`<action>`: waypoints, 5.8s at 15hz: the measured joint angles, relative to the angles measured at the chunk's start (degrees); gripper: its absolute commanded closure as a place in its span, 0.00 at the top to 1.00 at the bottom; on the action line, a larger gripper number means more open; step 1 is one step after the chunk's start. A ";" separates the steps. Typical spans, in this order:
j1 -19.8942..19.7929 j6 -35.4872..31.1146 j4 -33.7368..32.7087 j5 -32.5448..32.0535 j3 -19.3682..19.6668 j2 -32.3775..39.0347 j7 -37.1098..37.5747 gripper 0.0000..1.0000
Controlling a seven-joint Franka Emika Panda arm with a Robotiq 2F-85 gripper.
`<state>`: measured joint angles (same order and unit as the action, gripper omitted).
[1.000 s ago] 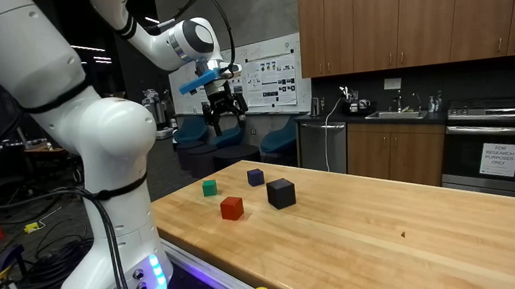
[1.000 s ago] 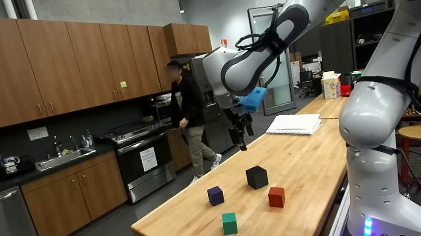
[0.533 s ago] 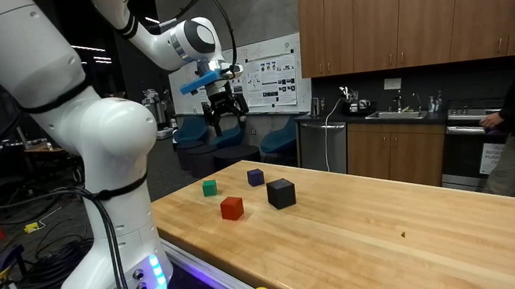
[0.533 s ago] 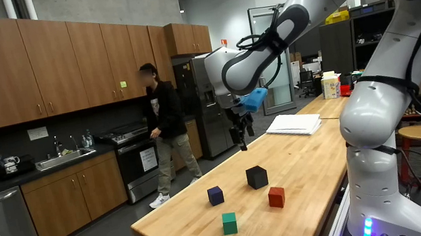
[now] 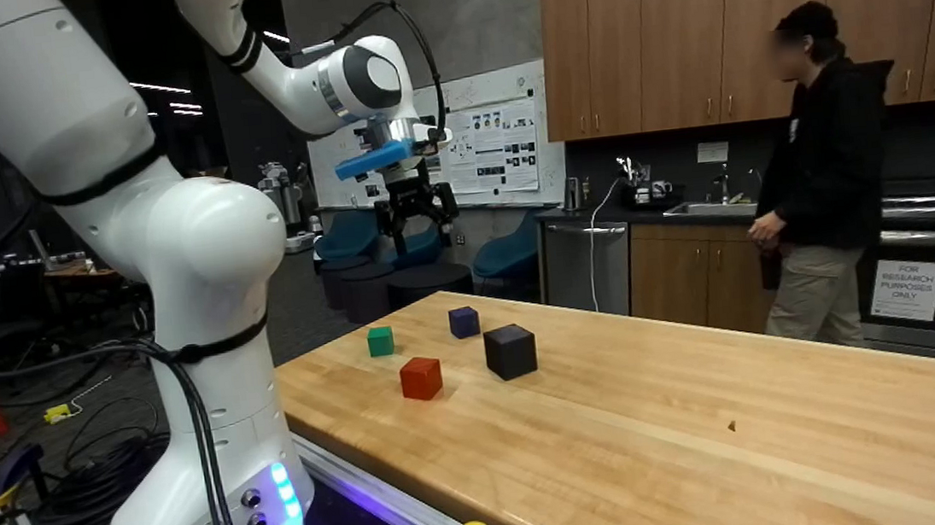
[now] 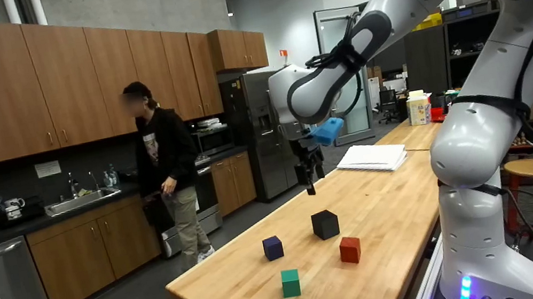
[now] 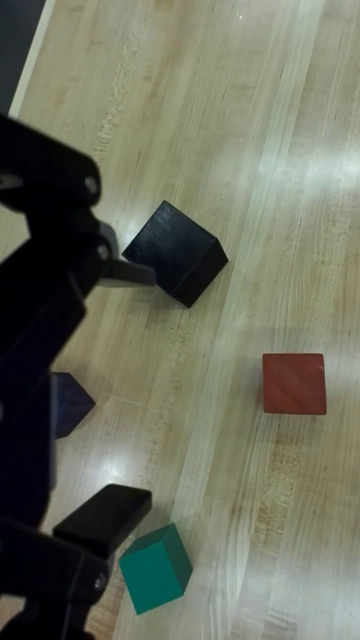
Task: Put the red cube on top of the black cube to the left
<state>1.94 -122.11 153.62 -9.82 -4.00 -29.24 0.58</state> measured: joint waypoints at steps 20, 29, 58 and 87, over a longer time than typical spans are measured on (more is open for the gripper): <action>-0.03 -7.28 6.18 4.53 3.18 2.92 -4.67 1.00; -0.02 -6.73 6.22 4.53 2.90 7.73 -4.56 1.00; -1.33 -15.51 6.02 -1.43 2.25 20.09 3.16 1.00; -1.33 -17.49 5.94 -1.23 2.49 22.77 2.32 1.00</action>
<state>0.61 -139.60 159.55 -11.05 -1.51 -6.46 2.90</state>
